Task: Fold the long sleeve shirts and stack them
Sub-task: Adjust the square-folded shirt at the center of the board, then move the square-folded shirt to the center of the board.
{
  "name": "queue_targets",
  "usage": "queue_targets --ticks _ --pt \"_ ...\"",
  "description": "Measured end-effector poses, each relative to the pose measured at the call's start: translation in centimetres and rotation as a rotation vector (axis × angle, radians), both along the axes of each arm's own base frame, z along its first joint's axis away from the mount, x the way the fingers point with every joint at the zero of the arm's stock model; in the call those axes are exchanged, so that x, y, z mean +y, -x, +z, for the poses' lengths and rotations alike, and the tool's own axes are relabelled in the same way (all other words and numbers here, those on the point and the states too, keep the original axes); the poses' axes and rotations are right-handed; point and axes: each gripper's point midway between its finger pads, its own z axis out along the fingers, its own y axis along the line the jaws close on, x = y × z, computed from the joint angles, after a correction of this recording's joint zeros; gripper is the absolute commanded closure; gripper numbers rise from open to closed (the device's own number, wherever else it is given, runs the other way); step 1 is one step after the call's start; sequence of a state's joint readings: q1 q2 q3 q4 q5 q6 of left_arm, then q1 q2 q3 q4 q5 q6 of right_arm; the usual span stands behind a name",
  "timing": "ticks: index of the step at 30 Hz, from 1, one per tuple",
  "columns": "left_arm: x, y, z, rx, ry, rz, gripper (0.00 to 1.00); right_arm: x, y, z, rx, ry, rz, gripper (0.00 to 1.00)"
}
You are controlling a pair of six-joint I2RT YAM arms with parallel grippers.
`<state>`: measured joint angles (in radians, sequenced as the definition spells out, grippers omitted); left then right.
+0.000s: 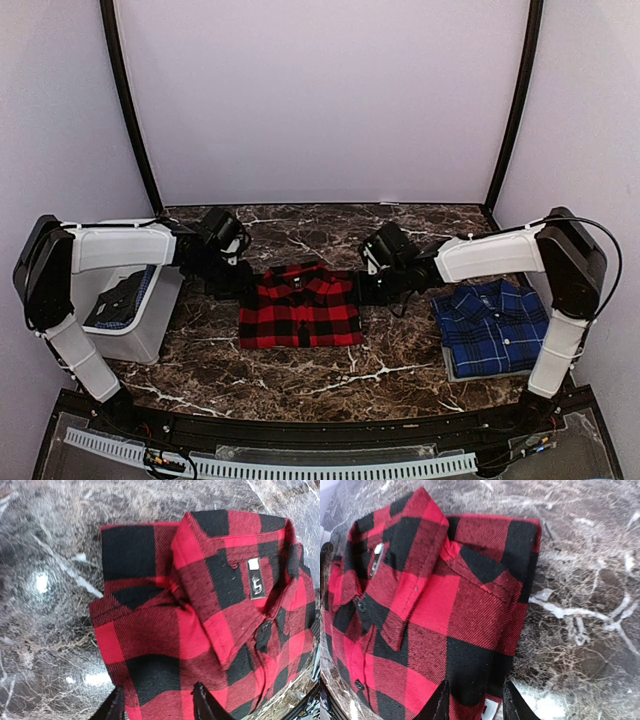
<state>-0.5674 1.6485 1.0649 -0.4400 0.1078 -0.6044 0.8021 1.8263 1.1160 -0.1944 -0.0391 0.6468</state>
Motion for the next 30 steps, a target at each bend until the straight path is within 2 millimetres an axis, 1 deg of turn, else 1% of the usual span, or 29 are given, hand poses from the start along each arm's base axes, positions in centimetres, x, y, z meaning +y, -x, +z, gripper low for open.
queue_targets --ticks 2,5,9,12,14,15,18,22,24,26,28,30 --pt "-0.2 -0.5 0.8 -0.025 -0.014 -0.004 0.64 -0.3 -0.2 0.9 -0.023 0.002 -0.01 0.73" --pt "-1.0 -0.9 1.9 -0.061 -0.021 -0.021 0.71 -0.3 -0.4 2.3 -0.057 0.007 -0.02 0.76" --pt "-2.5 -0.6 2.7 -0.08 -0.007 -0.063 0.8 0.8 -0.3 3.6 -0.087 -0.006 -0.004 0.8" --pt "-4.2 -0.6 2.7 -0.075 0.022 -0.095 0.81 1.6 0.0 3.9 -0.089 -0.015 0.016 0.8" --pt "-5.2 -0.8 2.2 -0.066 0.043 -0.113 0.82 1.9 0.2 3.6 -0.084 -0.015 0.025 0.81" --pt "-5.9 -1.0 1.8 -0.059 0.056 -0.123 0.82 2.0 0.4 3.3 -0.077 -0.016 0.027 0.81" --pt "-7.0 -1.4 0.2 -0.035 0.073 -0.14 0.82 2.3 0.8 2.5 -0.056 -0.024 0.036 0.82" --pt "-8.1 -2.1 -2.1 -0.005 0.08 -0.15 0.83 1.6 2.0 0.8 -0.013 -0.013 0.035 0.81" --pt "-8.5 -2.5 -3.0 0.003 0.08 -0.152 0.83 1.0 2.5 -0.2 0.007 0.005 0.026 0.77" --pt "-8.7 -2.8 -3.6 0.007 0.079 -0.153 0.83 0.2 2.9 -0.5 0.014 0.023 0.01 0.71" --pt "-8.7 -2.9 -3.5 0.003 0.082 -0.151 0.83 -0.8 3.1 -0.2 0.007 0.045 -0.007 0.66" --pt "-8.7 -3.1 -3.3 -0.001 0.082 -0.148 0.82 -1.7 3.1 0.9 -0.012 0.055 -0.032 0.61"
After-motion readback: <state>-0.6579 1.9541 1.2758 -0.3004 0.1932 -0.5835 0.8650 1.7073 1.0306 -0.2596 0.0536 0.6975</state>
